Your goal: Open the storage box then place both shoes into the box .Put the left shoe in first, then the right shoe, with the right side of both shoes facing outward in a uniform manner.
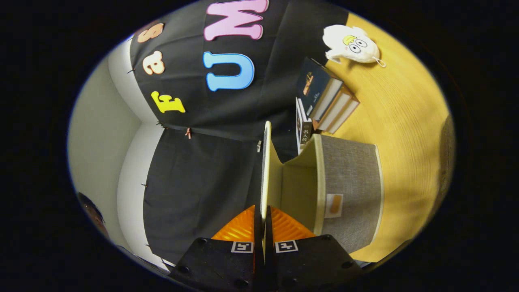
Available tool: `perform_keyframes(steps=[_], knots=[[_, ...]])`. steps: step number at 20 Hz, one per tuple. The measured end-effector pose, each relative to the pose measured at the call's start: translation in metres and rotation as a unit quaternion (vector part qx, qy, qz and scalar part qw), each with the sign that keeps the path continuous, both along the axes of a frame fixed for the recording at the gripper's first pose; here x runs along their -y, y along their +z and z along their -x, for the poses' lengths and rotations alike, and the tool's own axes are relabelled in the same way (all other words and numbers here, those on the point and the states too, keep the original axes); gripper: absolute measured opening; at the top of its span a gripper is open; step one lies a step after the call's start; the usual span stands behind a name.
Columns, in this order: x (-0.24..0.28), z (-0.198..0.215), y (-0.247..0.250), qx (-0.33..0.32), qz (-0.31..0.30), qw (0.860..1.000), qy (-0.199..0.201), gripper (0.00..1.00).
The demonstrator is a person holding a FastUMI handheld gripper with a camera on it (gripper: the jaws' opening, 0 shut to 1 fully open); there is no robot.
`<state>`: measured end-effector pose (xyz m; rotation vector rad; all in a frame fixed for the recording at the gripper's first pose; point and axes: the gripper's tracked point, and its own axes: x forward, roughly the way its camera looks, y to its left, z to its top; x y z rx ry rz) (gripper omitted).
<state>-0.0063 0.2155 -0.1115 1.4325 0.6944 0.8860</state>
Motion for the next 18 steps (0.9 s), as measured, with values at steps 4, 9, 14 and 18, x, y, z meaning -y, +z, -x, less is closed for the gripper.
perform_keyframes(steps=[4, 9, 14, 18], knots=[[-0.019, -0.002, 0.039, 0.035, 0.007, 0.999, -0.003, 0.07], [-0.067, -0.01, 0.077, 0.073, 0.044, 0.996, 0.005, 0.07], [-0.137, -0.005, 0.106, 0.103, 0.097, 0.989, 0.038, 0.08], [-0.176, 0.003, 0.116, 0.102, 0.104, 0.988, 0.059, 0.12]])
